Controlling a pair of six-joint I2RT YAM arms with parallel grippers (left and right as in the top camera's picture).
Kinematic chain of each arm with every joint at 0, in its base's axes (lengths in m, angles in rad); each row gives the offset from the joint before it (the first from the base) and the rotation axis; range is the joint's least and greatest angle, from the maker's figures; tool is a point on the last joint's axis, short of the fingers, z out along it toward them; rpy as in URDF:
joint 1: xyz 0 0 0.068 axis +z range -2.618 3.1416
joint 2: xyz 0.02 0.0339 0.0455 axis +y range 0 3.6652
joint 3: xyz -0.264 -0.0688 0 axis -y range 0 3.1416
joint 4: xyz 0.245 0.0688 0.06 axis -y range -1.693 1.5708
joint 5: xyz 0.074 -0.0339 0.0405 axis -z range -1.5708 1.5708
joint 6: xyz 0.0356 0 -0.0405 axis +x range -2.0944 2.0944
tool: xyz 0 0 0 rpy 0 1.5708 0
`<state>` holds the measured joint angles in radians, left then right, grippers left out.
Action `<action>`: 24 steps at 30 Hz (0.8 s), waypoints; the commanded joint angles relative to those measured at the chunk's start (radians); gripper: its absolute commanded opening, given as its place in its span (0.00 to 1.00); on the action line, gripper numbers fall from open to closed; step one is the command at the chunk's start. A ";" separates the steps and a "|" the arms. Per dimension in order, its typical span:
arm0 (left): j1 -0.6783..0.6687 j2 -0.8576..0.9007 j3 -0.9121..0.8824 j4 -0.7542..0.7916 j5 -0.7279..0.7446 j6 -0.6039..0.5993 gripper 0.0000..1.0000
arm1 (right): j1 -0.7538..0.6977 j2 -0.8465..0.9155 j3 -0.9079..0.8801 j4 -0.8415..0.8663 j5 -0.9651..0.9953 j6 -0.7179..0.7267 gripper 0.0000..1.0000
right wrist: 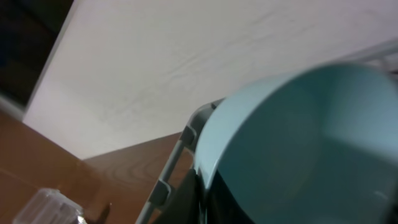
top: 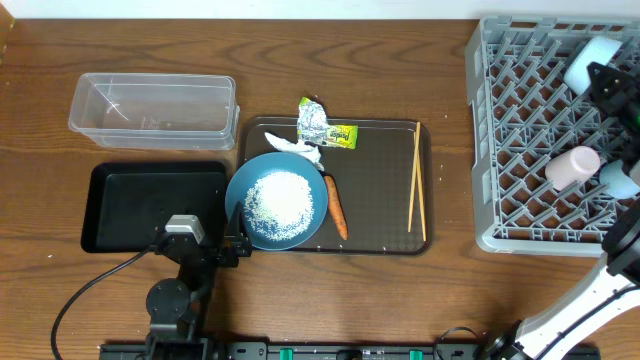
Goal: Sort waste into correct bins and load items into the dishwasher rack
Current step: 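Carry the blue bowl to the rack's back corner and release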
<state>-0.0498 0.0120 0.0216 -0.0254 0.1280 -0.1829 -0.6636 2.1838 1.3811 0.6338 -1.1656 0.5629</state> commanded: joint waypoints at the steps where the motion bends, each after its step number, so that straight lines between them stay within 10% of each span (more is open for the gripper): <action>1: -0.004 0.000 -0.018 -0.033 0.018 0.003 0.98 | -0.053 0.011 0.009 0.018 -0.058 0.078 0.17; 8: -0.004 0.000 -0.018 -0.033 0.018 0.003 0.98 | -0.110 -0.055 0.009 0.066 -0.065 0.166 0.99; 24: -0.004 0.000 -0.018 -0.033 0.018 0.003 0.98 | -0.149 -0.398 0.009 -0.370 0.189 0.031 0.99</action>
<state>-0.0498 0.0124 0.0216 -0.0254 0.1280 -0.1829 -0.8185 1.8797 1.3849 0.4042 -1.1290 0.7094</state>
